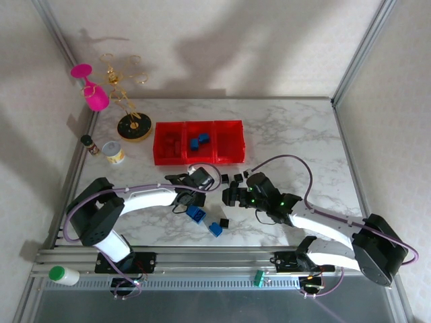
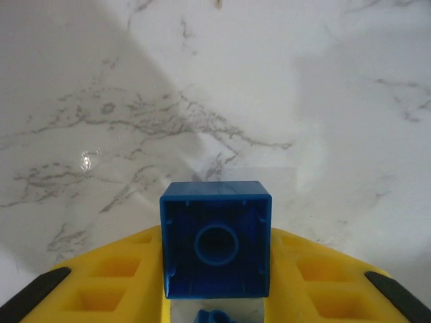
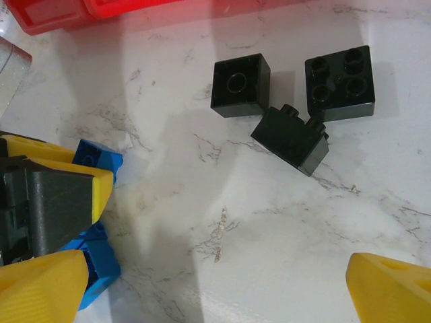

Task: Sort the legos into containers by color
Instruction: Pick up the lego from the middle-left of the table, then place the lego in the container.

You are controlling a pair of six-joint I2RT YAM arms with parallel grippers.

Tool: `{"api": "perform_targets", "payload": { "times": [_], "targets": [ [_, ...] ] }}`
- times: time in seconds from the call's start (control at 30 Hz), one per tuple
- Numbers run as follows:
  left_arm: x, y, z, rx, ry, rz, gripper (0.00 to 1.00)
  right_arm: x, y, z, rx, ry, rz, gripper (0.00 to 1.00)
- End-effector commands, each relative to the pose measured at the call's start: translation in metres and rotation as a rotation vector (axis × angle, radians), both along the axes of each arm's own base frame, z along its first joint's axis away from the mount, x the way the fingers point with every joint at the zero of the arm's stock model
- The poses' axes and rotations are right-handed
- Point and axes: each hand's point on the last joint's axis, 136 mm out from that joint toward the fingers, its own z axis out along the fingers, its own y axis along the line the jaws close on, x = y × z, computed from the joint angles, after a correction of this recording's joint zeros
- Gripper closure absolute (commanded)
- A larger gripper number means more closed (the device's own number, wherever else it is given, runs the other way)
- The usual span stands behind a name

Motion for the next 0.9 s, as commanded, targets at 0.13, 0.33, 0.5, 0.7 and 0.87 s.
{"api": "perform_targets", "payload": {
  "times": [0.13,0.33,0.5,0.7,0.87],
  "targets": [
    [0.031,-0.002,0.059,-0.07,-0.131,0.034,0.71,0.016,0.005,0.044,0.11,-0.036,-0.061,0.01],
    [0.075,0.007,0.1,-0.111,-0.228,0.094,0.73,0.031,0.001,0.071,0.166,-0.081,-0.097,0.01],
    [0.124,0.015,0.122,-0.133,-0.289,0.166,0.73,0.043,-0.005,0.074,0.154,-0.09,-0.134,0.01],
    [0.174,0.014,0.118,-0.16,-0.305,0.233,0.73,0.051,-0.008,0.075,0.164,-0.099,-0.162,0.01],
    [0.215,0.011,0.105,-0.114,-0.312,0.271,0.72,0.054,-0.013,0.068,0.149,-0.091,-0.17,0.01]
  ]
}}
